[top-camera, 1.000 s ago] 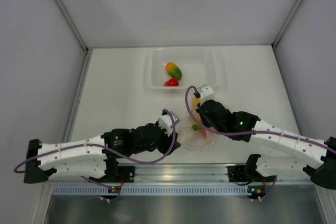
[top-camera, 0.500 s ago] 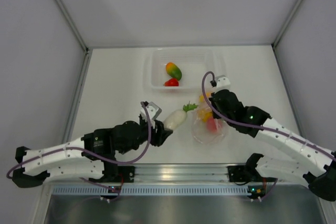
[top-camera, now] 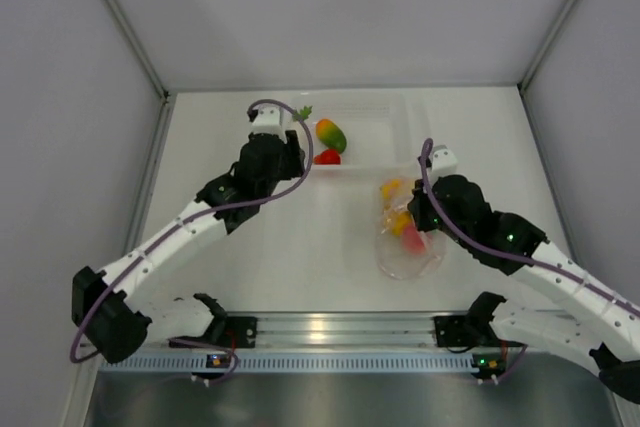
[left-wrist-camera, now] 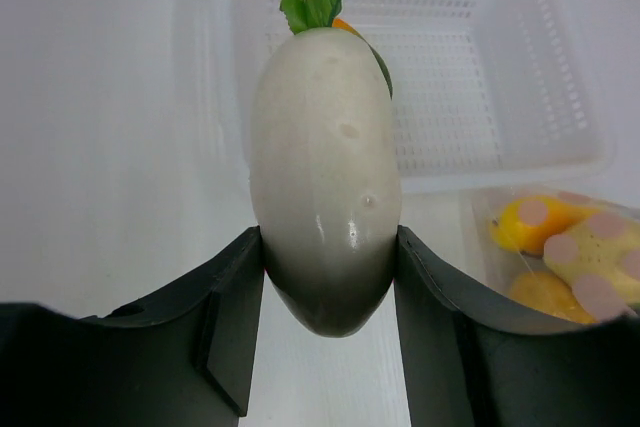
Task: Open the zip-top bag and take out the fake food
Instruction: Place the fake vegetable in the bin, then pick up the fake fruit from the zipper food storage bag.
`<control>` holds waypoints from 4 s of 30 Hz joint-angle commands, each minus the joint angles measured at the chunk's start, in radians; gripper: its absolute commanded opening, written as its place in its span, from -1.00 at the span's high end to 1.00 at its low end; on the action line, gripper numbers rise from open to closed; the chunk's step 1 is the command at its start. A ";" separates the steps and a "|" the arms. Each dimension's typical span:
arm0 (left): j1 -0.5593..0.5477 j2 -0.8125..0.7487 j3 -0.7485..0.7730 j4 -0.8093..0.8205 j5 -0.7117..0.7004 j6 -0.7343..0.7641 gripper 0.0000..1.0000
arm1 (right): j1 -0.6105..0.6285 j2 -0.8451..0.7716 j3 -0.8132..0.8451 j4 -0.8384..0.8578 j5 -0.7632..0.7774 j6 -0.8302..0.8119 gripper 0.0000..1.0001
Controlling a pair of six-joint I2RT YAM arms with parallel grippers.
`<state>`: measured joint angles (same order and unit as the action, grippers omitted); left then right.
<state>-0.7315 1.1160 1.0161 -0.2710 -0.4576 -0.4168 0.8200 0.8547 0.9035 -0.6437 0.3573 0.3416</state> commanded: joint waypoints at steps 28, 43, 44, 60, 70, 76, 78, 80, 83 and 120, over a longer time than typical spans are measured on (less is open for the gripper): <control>0.198 0.515 0.414 0.145 0.668 0.004 -0.96 | -0.013 -0.068 0.078 -0.030 -0.175 -0.016 1.00; -0.392 -0.122 0.061 0.184 0.470 0.085 -0.96 | -0.016 -0.046 0.140 0.145 -0.340 0.092 1.00; -0.432 -0.110 0.097 0.170 0.430 0.107 -0.96 | -0.016 -0.043 0.152 0.154 -0.348 0.124 1.00; -0.795 0.074 0.262 -0.030 -0.177 0.234 -0.40 | -0.007 0.000 0.311 0.090 -0.264 0.186 1.00; -0.758 0.108 0.184 -0.093 -0.270 0.144 0.84 | -0.010 0.027 0.279 0.087 -0.279 0.191 1.00; -0.664 0.123 0.145 -0.086 -0.165 0.084 1.00 | -0.010 0.014 0.267 0.079 -0.262 0.197 1.00; -0.664 0.148 0.157 -0.088 -0.159 0.085 1.00 | -0.012 0.014 0.265 0.076 -0.241 0.201 1.00; -0.664 0.169 0.162 -0.089 -0.168 0.093 1.00 | -0.012 0.010 0.268 0.075 -0.227 0.198 1.00; -0.660 0.205 0.148 -0.092 -0.146 0.082 1.00 | -0.010 0.007 0.287 0.041 -0.131 0.177 1.00; -0.586 0.379 0.311 -0.197 0.231 0.023 0.62 | -0.108 0.184 0.428 -0.258 -0.247 -0.058 1.00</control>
<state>-1.3178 1.4696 1.2896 -0.4717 -0.2550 -0.3981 0.7578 1.0409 1.3563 -0.9176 0.1448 0.2955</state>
